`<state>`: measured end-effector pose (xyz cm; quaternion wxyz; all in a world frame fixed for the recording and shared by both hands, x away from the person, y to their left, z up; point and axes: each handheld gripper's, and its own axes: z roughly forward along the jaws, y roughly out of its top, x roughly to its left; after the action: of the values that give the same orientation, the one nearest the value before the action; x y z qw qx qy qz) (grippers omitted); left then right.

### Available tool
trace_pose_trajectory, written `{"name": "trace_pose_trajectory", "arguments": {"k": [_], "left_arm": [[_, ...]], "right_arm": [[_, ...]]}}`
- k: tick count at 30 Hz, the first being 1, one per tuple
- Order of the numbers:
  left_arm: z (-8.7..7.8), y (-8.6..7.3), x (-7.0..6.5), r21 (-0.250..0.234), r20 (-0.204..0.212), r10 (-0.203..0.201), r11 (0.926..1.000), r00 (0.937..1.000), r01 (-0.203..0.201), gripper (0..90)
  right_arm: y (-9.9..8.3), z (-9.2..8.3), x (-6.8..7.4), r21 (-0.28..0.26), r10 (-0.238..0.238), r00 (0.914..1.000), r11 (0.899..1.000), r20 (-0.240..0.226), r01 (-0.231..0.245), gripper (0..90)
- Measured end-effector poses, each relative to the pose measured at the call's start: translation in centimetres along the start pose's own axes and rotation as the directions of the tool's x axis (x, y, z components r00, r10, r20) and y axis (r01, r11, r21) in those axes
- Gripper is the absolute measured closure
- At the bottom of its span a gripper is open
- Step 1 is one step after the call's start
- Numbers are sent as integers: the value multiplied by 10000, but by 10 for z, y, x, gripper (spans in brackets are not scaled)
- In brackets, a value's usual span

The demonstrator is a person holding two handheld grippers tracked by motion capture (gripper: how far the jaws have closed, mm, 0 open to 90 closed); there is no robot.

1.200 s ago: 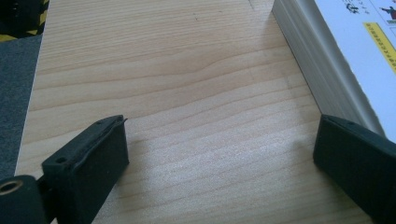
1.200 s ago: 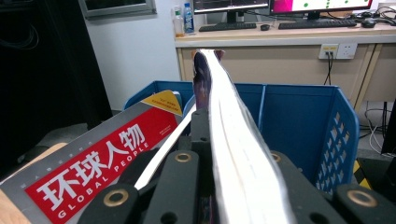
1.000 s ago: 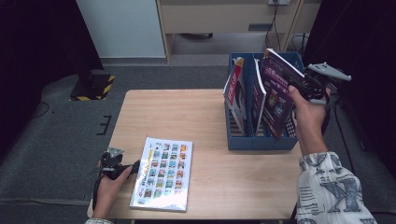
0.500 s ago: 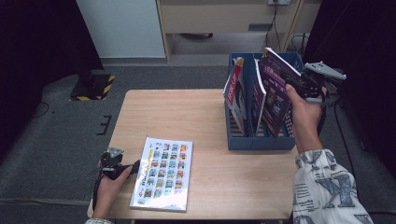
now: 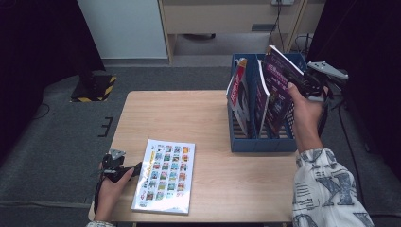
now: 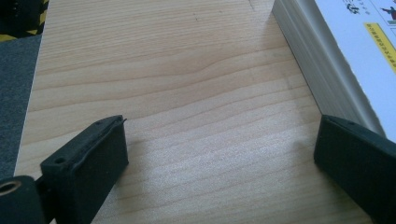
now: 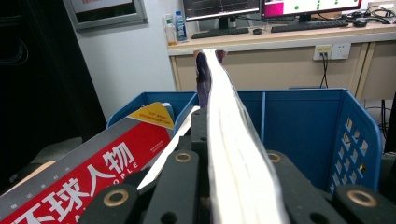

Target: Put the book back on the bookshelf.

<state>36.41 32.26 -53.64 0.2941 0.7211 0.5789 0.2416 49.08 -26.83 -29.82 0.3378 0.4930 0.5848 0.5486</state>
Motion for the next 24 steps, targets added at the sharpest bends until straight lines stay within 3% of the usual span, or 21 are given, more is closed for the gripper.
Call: {"name": "trace_pose_trajectory", "arguments": {"k": [24], "left_arm": [[0, 0, 0, 8, 12, 4, 10000, 10000, -4, 19]], "right_arm": [[-16, 14, 4, -39, -53, 10000, 10000, 26, 53, 838]]}}
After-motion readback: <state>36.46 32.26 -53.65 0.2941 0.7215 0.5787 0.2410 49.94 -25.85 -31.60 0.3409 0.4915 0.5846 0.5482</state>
